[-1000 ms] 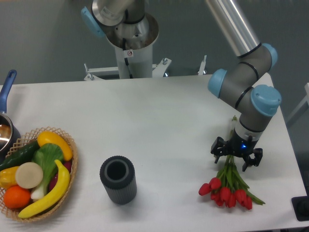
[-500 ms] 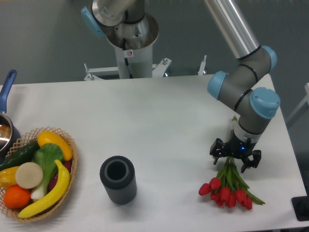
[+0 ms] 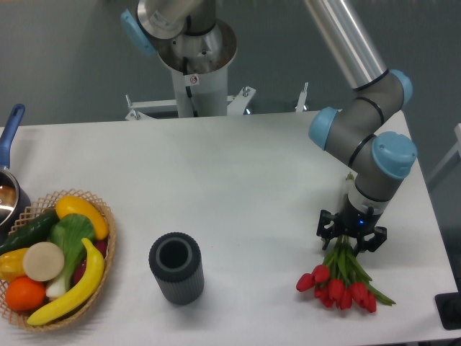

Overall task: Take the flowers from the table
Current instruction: 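Lower the gripper onto the tulip stems and close it, then lift the gripped red tulips up off the table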

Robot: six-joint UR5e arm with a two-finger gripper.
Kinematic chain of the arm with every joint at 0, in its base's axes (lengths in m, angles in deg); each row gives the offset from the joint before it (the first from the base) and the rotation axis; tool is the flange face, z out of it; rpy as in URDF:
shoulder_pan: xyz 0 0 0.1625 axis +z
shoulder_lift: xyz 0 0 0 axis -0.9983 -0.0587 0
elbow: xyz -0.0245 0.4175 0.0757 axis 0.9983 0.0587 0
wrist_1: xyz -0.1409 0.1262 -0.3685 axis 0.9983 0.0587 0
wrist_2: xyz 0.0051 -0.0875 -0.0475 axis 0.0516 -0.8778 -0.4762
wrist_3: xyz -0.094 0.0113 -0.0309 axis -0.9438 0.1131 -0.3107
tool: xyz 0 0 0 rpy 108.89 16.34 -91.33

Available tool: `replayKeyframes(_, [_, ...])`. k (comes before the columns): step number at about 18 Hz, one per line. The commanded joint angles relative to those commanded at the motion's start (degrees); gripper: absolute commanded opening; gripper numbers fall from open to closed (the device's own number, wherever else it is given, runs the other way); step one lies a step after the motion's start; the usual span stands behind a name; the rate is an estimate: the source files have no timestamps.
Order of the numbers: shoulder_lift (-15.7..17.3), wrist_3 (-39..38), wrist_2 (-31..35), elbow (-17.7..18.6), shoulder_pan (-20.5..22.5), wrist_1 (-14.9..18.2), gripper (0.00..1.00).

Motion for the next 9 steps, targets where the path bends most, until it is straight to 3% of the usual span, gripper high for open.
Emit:
replayKeyframes(3, [0.17,0.0,0.0,-0.09,0.09,0.0,0.59])
replayKeyframes(9, [0.79,-0.35,0.0,-0.44,0.09,0.0,0.41])
